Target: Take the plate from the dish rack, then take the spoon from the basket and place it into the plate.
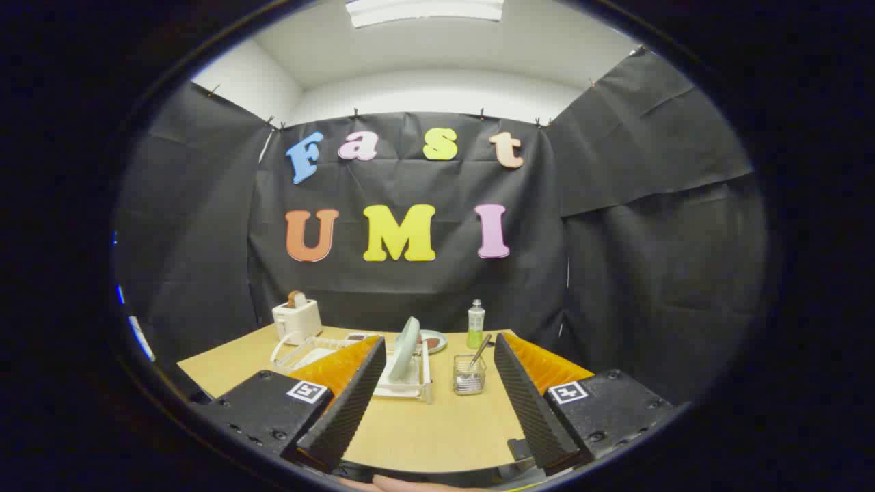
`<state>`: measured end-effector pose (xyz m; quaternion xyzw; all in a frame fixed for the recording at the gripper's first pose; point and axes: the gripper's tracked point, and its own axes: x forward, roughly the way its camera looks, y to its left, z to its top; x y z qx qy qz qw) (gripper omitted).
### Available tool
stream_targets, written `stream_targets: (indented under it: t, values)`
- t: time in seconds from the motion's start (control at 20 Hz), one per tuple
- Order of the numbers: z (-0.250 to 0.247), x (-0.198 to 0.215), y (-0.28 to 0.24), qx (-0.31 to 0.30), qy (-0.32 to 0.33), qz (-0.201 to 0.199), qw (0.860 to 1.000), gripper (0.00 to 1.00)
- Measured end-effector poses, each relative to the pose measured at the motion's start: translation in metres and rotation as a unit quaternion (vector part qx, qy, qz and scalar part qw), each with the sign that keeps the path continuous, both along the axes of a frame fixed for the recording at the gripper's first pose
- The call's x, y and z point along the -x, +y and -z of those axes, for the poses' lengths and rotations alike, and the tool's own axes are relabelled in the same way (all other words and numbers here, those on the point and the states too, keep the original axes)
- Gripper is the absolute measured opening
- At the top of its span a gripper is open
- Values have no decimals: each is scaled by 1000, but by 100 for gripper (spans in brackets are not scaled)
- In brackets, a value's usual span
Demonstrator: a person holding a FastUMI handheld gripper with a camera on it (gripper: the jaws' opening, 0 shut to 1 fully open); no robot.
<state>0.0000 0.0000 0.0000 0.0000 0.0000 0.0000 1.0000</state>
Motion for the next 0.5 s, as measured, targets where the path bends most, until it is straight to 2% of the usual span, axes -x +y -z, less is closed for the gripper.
stream_targets:
  t: [0.25, 0.5]
  values:
    - [-2, -1, 6, 1, 4, -12, 1000, 100]
    - [-7, -10, 3, 7, 2, -2, 1000, 100]
